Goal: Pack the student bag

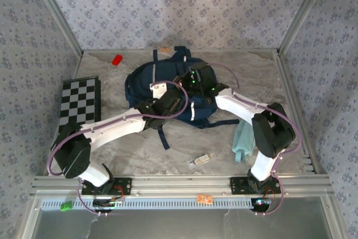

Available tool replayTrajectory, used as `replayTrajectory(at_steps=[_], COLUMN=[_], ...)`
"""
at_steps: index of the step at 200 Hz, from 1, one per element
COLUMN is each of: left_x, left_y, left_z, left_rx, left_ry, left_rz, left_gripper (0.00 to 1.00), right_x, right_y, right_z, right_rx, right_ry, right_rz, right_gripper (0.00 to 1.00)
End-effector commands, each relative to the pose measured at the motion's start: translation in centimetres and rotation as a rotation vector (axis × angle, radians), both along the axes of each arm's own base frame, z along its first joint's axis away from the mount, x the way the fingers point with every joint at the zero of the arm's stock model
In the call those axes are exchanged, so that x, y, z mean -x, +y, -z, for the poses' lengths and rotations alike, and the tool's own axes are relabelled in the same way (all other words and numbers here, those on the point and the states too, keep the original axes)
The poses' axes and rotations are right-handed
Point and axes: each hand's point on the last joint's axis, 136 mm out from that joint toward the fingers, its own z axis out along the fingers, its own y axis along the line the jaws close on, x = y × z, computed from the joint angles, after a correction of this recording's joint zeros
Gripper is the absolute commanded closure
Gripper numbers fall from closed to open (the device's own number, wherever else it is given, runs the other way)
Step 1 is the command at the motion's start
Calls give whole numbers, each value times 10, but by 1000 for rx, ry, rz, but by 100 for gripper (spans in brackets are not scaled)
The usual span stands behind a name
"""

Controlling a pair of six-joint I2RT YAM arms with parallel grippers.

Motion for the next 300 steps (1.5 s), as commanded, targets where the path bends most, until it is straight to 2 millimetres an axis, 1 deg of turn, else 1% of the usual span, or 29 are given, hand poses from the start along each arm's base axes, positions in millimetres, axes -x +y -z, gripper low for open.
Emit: replayTrajectory(at_steps=[1, 22, 36, 54, 62, 84, 104, 144, 166, 190, 217, 245, 266, 300], left_x=[9, 15, 17, 18, 15, 4, 0, -11, -19, -27, -32, -32, -30, -21], left_y=[-15, -23, -31, -42, -43, -31, -41, -53, -46, -44, -40, -34, -28, -20], left_z=[-9, -9, -11, -15, -14, -7, -7, -4, 1, 5, 2, -5, -9, -13], left_rx=[8, 44, 100, 117, 115, 64, 102, 162, 134, 165, 163, 148, 154, 203], left_ry=[34, 83, 97, 92, 93, 114, 124, 133, 139, 125, 107, 89, 90, 126], left_rz=[188, 306, 378, 432, 422, 313, 314, 265, 186, 145, 119, 113, 116, 134], left_gripper=[25, 26, 30, 37, 39, 47, 50, 54, 60, 66, 75, 84, 90, 95], right_x=[-12, -12, -13, -15, -15, -17, -16, -16, -15, -13, -12, -10, -10, -10], right_y=[1, 2, 1, 0, 1, 3, 3, 5, 8, 7, 5, 2, -1, -9], right_z=[-101, -105, -106, -106, -104, -105, -104, -103, -99, -91, -82, -75, -73, -71], right_rx=[-170, -174, -178, -176, -178, -192, -189, -186, -186, -179, -177, -161, -153, -123], right_ry=[-216, -215, -214, -207, -199, -194, -191, -191, -184, -171, -157, -148, -153, -157], right_rz=[2, -5, -2, 3, 0, -2, -3, -3, -10, -7, -3, -2, 3, 8], right_gripper=[100, 100, 100, 100, 100, 100, 100, 100, 100, 100, 100, 100, 100, 100])
